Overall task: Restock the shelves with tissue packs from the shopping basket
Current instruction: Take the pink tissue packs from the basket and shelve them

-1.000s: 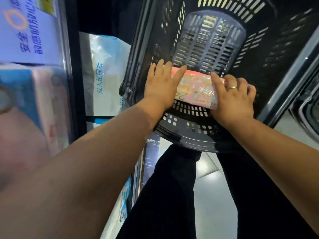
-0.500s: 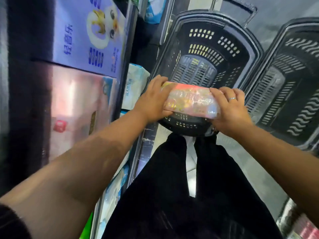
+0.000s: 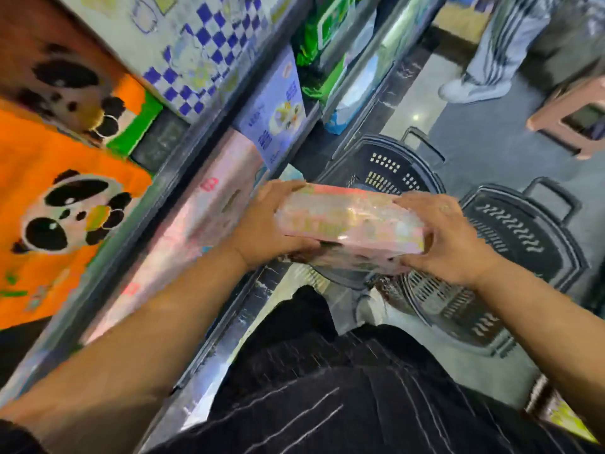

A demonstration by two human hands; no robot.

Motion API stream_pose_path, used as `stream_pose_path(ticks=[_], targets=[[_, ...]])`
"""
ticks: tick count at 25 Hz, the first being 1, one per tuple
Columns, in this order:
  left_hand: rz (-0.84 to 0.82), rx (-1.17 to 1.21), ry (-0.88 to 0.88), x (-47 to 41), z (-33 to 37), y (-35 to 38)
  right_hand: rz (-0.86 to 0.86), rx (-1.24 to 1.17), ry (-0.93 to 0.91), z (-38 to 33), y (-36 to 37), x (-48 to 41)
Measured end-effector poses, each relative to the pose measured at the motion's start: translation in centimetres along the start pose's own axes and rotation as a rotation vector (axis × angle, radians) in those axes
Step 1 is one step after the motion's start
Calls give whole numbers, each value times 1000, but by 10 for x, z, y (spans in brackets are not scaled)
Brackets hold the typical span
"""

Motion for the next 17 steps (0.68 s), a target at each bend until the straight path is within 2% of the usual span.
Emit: stream_pose_path(ticks=[4,10,13,15,17], targets=[[202,122,-166,48,30,-19,-78,-86,-88,-21,-23,0],[449,330,-288,115,68,-38,-35,-327,-95,-56,-31,6],[554,355,-369,155,79,-51,-176,-441,-14,-75,-22,13],[633,376,-420,181,81,-58,-302,-469,-50,-89,-10,22],[712,535,-446,207,81,-62,-391,-476,-114,-108,4,30]])
Point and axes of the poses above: each hand's wrist, its own x-axis away from the middle knuckle, its own y-axis out of the palm, z = x × y, the point moved 4 cm from there along -x, towards the middle knuckle, and after that the axes turned 9 degrees about y, right-handed, at the moved point
